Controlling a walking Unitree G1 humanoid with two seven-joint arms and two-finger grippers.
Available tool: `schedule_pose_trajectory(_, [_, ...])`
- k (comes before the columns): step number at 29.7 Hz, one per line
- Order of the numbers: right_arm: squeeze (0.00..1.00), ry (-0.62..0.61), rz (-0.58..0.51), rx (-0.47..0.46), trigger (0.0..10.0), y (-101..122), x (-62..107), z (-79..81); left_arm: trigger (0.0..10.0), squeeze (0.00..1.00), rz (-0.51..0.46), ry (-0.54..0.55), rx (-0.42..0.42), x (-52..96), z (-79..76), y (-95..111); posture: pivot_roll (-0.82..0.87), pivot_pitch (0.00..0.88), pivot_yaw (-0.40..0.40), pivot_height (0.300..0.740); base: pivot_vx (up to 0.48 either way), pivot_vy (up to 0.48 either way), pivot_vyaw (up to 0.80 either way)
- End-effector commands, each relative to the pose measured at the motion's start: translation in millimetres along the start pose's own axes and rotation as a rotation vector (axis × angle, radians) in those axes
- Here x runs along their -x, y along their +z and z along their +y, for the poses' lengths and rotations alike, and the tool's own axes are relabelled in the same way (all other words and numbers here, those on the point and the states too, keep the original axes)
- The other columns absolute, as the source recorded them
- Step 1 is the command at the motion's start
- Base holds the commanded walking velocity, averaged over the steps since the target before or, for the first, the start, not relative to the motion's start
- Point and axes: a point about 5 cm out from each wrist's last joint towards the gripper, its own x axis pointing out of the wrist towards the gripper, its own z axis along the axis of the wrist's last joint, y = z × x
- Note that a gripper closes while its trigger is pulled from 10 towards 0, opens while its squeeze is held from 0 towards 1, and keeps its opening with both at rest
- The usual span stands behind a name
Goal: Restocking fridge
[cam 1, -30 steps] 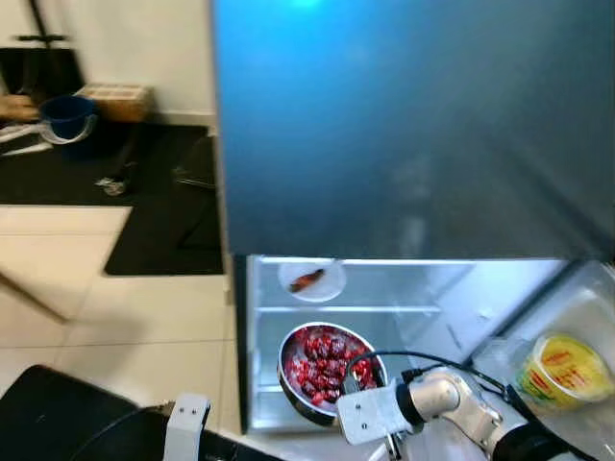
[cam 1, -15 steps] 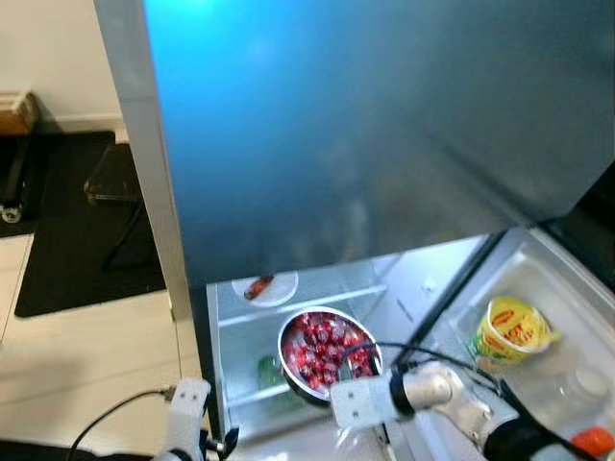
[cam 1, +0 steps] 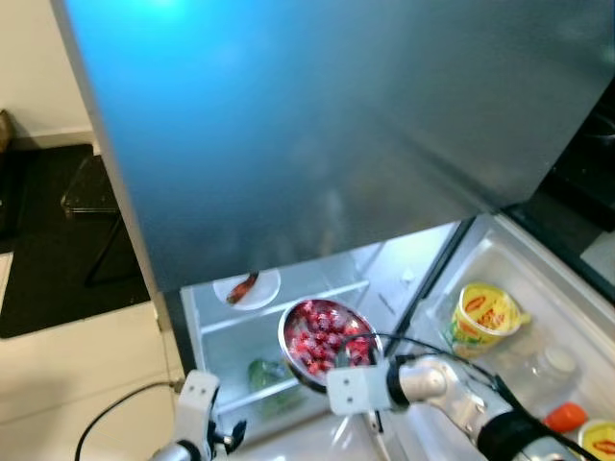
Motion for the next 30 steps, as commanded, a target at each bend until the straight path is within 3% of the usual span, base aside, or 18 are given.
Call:
schedule_pose_trajectory(1, [0.00, -0.042, -0.020, 0.021, 10.0, 6, -0.8, -9.2, 10.0, 0.00, 0.022, -0.016, -0.015, 0.8, -4.5, -6, -0.03, 0.000, -0.051, 0.740, 0.000, 0.000, 0.00])
schedule_pose_trajectory(10, [0.00, -0.098, 0.005, 0.005, 10.0, 4, -3.3, -11.3, 10.0, 0.00, 0.017, -0.027, -0.057, -1.7, -6.4, -1, -0.04, 0.000, -0.048, 0.740, 0.000, 0.000, 0.00])
schedule_pose_trajectory(16, [0.00, -0.149, 0.070, -0.043, 10.0, -8, -2.7, -14.8, 10.0, 0.00, -0.043, -0.080, -0.093, -7.5, -13.2, 12, -0.04, 0.000, -0.048, 0.740, 0.000, 0.000, 0.00])
schedule_pose_trajectory(20, [0.00, -0.127, 0.113, -0.058, 10.0, -15, -1.0, -11.4, 10.0, 0.00, -0.069, -0.133, -0.145, -9.9, -19.9, 18, -0.03, 0.000, -0.047, 0.740, 0.000, 0.000, 0.00])
schedule_pose_trajectory(21, [0.00, -0.116, 0.152, -0.062, 10.0, -22, 0.8, -8.8, 10.0, 0.00, -0.094, -0.170, -0.206, -11.9, -25.5, 24, -0.03, 0.000, -0.045, 0.740, 0.000, 0.000, 0.00])
schedule_pose_trajectory(23, [0.00, -0.113, 0.177, -0.063, 10.0, -26, 2.4, -7.6, 10.0, 0.00, -0.124, -0.196, -0.252, -13.7, -30.0, 31, -0.03, 0.000, -0.045, 0.740, 0.000, 0.000, 0.00])
schedule_pose_trajectory(30, [0.00, -0.174, 0.209, -0.108, 10.0, -34, 5.8, -12.5, 10.0, 0.00, -0.238, -0.267, -0.357, -17.6, -44.6, 52, -0.03, 0.000, -0.038, 0.740, 0.000, 0.000, 0.00])
